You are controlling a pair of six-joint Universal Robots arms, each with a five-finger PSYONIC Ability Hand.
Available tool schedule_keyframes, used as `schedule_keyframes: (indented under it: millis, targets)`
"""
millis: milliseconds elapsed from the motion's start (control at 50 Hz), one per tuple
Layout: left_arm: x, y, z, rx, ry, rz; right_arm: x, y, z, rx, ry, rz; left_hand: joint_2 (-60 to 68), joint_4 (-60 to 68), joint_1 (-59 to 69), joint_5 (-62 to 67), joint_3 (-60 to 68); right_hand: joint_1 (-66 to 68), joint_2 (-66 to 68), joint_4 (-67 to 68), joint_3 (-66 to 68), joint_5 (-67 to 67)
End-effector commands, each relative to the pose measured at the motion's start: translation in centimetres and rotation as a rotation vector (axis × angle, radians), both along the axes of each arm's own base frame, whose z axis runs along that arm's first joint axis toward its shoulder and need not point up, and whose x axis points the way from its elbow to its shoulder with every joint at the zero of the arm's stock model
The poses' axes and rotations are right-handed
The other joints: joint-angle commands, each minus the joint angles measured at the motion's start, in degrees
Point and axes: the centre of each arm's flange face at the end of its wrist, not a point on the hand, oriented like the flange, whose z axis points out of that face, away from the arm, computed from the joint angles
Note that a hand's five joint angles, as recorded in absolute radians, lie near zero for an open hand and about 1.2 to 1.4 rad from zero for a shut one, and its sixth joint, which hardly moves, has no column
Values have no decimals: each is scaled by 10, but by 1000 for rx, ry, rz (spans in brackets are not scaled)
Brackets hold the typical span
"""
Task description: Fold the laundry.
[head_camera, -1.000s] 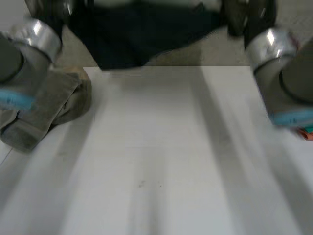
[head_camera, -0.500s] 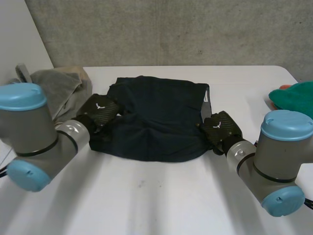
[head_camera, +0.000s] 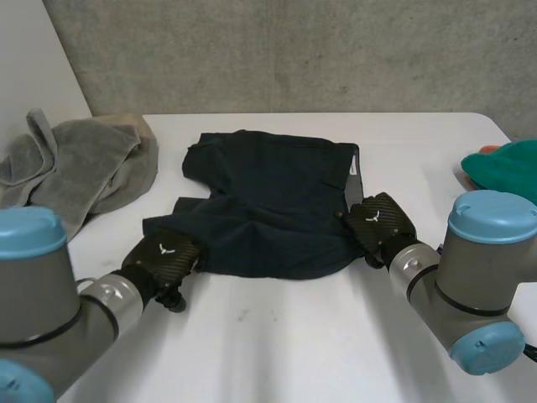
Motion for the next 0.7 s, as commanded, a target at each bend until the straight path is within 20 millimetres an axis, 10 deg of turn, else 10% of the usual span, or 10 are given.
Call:
schedule_keyframes:
  millis: [20, 340, 700]
  targets:
    - [-4, -42, -9, -26, 6, 30, -1, 3, -3, 11, 5, 2, -5, -3, 4, -2, -6, 174, 121, 113, 116, 121]
    - [-23, -100, -21, -102, 19, 27, -2, 3, -4, 16, 7, -1, 103, 105, 111, 105, 101, 174, 121, 113, 116, 121]
    - [-30, -112, -31, -154, -48, -18, -1, -1, -1, 3, 3, -4, 457, 460, 466, 460, 456, 174, 121, 113, 116, 121]
